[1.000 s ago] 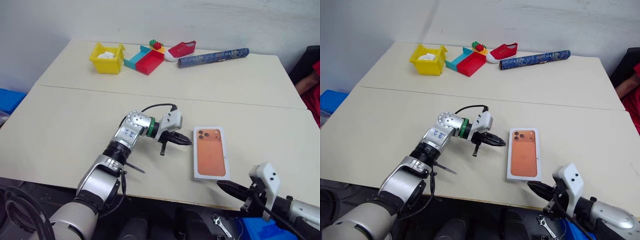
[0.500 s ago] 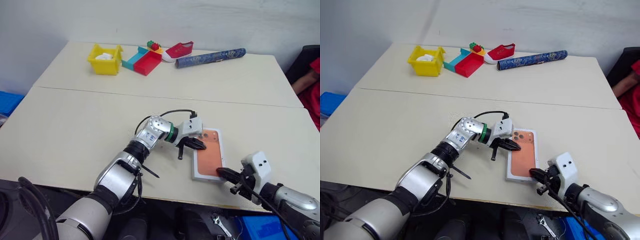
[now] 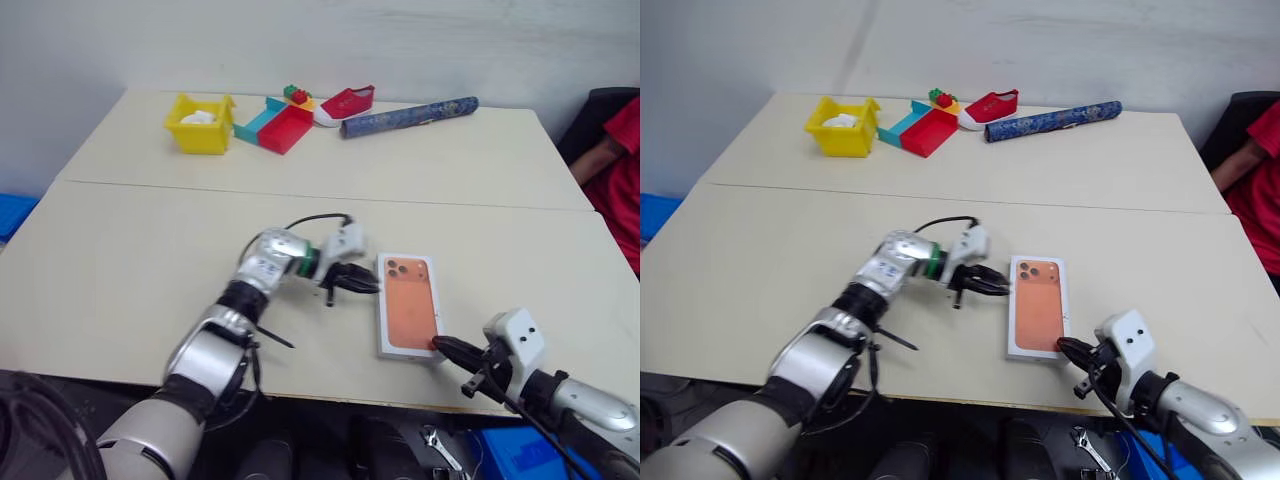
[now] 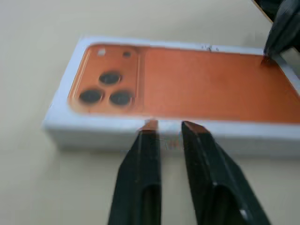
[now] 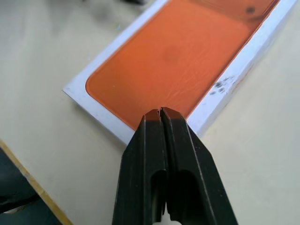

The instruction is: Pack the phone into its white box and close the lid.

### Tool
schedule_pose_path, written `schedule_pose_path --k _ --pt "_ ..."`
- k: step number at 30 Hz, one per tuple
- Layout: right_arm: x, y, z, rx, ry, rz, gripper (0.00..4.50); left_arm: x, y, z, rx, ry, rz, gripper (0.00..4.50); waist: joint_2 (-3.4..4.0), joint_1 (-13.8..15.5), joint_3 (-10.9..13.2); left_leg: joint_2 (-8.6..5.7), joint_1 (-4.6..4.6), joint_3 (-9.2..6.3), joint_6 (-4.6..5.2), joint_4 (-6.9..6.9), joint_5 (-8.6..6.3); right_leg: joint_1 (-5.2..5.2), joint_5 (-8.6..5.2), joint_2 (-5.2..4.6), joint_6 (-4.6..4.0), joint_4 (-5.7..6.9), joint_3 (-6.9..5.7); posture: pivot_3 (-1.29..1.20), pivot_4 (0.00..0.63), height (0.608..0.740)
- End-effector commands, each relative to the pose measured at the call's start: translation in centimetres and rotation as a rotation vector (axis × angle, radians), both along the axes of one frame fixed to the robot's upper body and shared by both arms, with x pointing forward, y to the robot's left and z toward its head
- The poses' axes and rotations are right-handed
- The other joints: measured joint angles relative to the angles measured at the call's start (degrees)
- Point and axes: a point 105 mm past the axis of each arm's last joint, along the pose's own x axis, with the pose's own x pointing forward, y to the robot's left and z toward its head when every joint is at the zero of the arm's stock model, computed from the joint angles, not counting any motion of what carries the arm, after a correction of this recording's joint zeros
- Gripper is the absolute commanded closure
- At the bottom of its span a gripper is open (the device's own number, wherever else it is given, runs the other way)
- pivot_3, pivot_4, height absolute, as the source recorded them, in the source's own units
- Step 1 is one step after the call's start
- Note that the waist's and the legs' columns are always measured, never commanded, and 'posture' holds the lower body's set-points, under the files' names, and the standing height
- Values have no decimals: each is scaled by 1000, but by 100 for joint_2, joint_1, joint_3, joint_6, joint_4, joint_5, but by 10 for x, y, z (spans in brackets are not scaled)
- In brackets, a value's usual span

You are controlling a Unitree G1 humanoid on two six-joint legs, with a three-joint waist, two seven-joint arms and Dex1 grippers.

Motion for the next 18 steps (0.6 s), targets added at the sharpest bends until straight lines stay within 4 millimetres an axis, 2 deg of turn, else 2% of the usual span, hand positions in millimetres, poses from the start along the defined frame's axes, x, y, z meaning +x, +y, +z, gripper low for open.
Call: schedule_pose_path --k 1,4,7,8,9,12,14,18 --pt "-5 -7 37 -28 -91 133 3567 -16 30 33 -85 29 -30 2330 2 9 2 1 0 -1 0 1 0 0 0 0 0 0 -1 0 150 740" --pt "-10 -27 59 -53 -84 208 2535 -36 72 52 -102 72 -12 1353 7 12 6 6 -1 -3 -2 -1 -2 1 -3 1 -5 -4 -1 0 150 740" --pt "-15 -52 84 -39 -62 223 1560 -59 111 78 -136 148 32 455 11 19 12 13 0 -4 -4 -2 -7 4 -7 1 -13 -9 -3 0 150 740" --pt "-16 -57 89 -33 -55 227 1271 -66 119 83 -137 163 39 173 16 18 15 14 0 -4 -3 -1 -9 5 -9 1 -16 -10 -2 0 150 740" --pt "-18 -65 95 -32 -48 227 941 -73 130 88 -125 165 57 0 16 30 15 16 2 -4 -2 -3 -10 7 -9 0 -17 -10 -3 0 150 740" --pt "-22 -85 108 -49 -31 211 15 -88 158 99 -86 144 132 0 25 53 20 19 3 -8 -1 -5 -18 12 -14 -1 -26 -20 -9 0 150 740" --pt "-23 -92 111 -63 -27 205 15 -94 167 104 -84 135 168 0 31 55 24 20 2 -8 2 -8 -24 13 -17 -1 -30 -25 -9 0 150 740" --pt "-21 -95 112 -53 -36 201 15 -94 166 107 -113 113 204 0 34 69 27 20 1 -8 4 -8 -26 13 -17 -2 -31 -28 -9 0 150 740"
